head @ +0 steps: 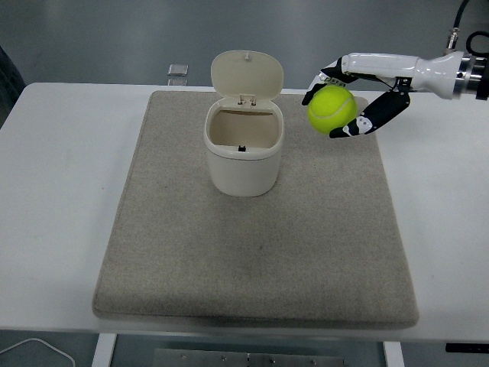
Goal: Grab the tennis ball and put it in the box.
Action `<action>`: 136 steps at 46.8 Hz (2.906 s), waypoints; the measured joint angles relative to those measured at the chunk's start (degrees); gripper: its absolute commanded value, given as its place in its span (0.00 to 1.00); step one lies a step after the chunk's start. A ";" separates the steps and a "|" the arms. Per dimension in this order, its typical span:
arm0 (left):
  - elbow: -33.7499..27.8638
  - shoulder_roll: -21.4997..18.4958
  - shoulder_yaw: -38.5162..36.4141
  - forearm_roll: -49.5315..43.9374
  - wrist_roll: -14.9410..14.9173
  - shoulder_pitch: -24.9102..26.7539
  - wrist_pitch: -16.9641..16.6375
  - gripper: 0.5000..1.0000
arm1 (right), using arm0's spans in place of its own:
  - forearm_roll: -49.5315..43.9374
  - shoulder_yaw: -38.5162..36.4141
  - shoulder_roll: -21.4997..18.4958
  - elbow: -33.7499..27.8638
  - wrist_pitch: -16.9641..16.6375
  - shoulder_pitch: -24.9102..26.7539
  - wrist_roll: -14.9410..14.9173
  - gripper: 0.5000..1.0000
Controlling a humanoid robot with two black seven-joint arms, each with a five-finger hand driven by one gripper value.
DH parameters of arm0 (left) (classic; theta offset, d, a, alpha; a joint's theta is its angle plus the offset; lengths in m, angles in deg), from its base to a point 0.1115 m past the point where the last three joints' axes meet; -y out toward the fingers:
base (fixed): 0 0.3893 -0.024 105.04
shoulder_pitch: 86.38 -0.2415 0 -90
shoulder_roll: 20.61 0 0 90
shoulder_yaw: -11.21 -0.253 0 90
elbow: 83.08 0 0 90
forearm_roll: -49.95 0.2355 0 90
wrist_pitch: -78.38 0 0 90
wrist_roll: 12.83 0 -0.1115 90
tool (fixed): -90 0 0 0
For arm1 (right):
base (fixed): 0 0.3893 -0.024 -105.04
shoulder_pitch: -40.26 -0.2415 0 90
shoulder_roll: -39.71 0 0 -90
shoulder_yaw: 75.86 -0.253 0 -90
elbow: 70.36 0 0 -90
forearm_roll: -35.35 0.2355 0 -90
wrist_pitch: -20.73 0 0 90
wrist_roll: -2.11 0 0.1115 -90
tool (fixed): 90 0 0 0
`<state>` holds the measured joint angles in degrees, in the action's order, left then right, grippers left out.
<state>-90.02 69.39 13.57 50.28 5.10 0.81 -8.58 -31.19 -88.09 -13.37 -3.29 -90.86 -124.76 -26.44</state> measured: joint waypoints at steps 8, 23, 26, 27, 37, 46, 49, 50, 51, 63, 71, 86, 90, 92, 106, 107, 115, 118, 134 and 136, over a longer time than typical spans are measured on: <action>0.00 0.00 -0.01 0.00 0.00 0.00 0.03 0.98 | 0.01 0.00 -3.43 -0.15 0.54 -0.69 0.24 0.00; 0.01 0.00 0.00 -0.02 0.00 0.00 0.02 0.98 | 0.08 0.00 -8.09 -1.21 2.93 -1.11 2.29 0.00; 0.01 0.00 0.00 -0.02 0.00 0.00 0.02 0.98 | 0.07 0.00 -8.83 -1.55 3.63 -1.16 2.48 0.00; 0.00 0.00 0.00 -0.03 0.00 0.00 0.03 0.98 | 0.05 0.00 -9.02 -1.69 3.85 -1.17 2.52 0.00; 0.01 0.00 0.00 -0.01 0.00 -0.01 0.00 0.98 | 0.05 0.22 -10.62 -2.29 4.89 -2.66 3.78 0.00; 0.02 0.00 0.01 -0.01 0.00 0.00 0.00 0.98 | 2.46 0.10 -11.40 -2.38 5.39 -2.76 4.44 0.03; 0.02 0.00 0.01 -0.01 0.00 0.00 0.00 0.98 | 2.76 0.11 -12.42 -2.72 5.56 -2.87 5.35 0.04; 0.02 0.00 0.01 -0.01 0.00 0.00 0.00 0.98 | 2.79 0.16 -12.75 -2.84 5.74 -2.94 5.64 0.05; 0.02 0.00 0.01 -0.01 0.00 0.00 0.00 0.98 | 2.80 0.25 -13.05 -2.99 5.95 -2.99 5.87 0.05; 0.01 0.00 0.01 0.01 0.00 0.00 0.02 0.98 | 2.78 1.13 -15.18 -4.55 8.77 -2.91 6.56 0.15; 0.01 0.00 -0.02 0.01 0.00 0.00 0.02 0.98 | 2.39 1.49 -15.60 -4.77 9.11 -2.51 6.58 0.26; 0.03 0.00 -0.02 0.01 0.00 0.00 -0.01 0.98 | 1.88 2.93 -15.68 -5.31 9.82 -2.58 6.49 0.37; 0.01 0.00 -0.01 -0.01 0.00 0.00 -0.01 0.98 | 1.77 3.88 -15.98 -5.56 9.86 -2.75 6.52 0.38; 0.02 0.00 -0.01 -0.01 0.00 0.00 -0.01 0.98 | 1.77 4.08 -16.00 -5.56 9.88 -2.75 6.52 0.39; 0.01 0.00 -0.02 -0.04 0.00 0.00 0.02 0.98 | 1.77 4.21 -16.00 -5.55 9.90 -2.71 6.50 0.52; 0.01 0.00 -0.03 -0.04 0.00 0.00 0.02 0.98 | 1.77 4.22 -16.00 -5.55 9.91 -2.67 6.50 0.55; 0.03 0.00 0.01 0.01 0.00 0.00 0.02 0.98 | 1.76 4.30 -16.04 -5.55 9.91 -2.36 6.49 0.71; 0.02 0.00 0.01 0.01 0.00 0.00 0.02 0.98 | 1.76 4.32 -16.03 -5.59 9.91 -2.32 6.49 0.72; 0.00 0.00 0.00 -0.02 0.00 0.00 0.02 0.98 | 1.76 4.32 -16.12 -5.64 9.82 -2.14 6.41 0.78; 0.00 0.00 0.01 -0.03 0.00 0.00 0.02 0.98 | 1.76 4.32 -16.26 -5.64 9.82 -2.14 6.40 0.79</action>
<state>-90.02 69.39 13.57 50.26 5.10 0.81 -8.56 -29.43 -83.77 -29.64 -8.93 -81.04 -126.91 -20.04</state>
